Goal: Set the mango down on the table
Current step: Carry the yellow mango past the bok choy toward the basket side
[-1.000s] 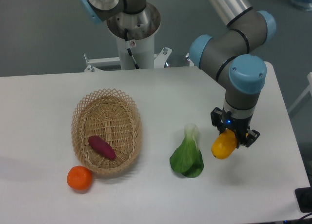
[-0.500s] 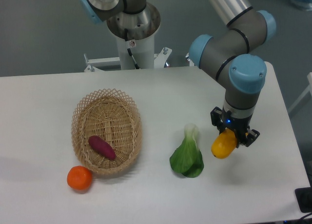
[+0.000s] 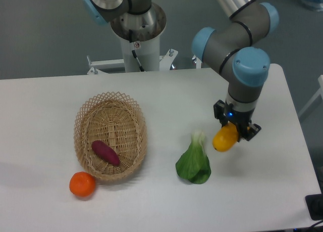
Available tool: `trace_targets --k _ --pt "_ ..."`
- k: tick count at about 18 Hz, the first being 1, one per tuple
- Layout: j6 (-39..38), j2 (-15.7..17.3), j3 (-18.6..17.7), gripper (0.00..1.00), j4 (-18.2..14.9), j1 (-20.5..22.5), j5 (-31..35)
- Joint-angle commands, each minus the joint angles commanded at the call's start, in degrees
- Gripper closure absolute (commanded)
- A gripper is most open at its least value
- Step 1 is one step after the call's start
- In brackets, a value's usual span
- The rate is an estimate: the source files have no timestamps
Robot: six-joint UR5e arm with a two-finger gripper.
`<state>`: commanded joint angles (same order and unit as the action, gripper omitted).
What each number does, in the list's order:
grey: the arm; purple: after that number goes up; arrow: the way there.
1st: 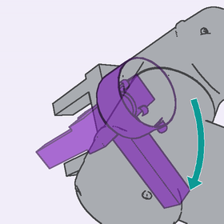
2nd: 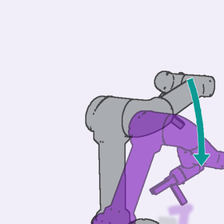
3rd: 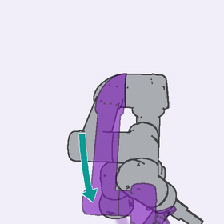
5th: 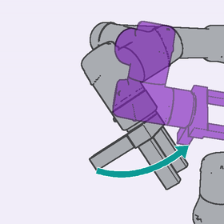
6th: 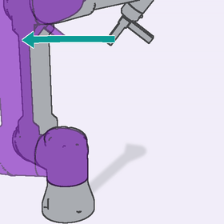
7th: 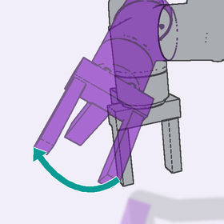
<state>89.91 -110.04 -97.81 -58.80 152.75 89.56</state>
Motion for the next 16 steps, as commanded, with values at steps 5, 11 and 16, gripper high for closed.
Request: trace_targets --k 5,11,16 --pt "4.3 2.5 -6.9 0.47 4.6 0.4 0.2" --pt "9.6 5.4 -15.3 0.46 10.0 0.7 0.4" --pt "11.5 8.8 -20.0 0.46 10.4 0.3 0.4"
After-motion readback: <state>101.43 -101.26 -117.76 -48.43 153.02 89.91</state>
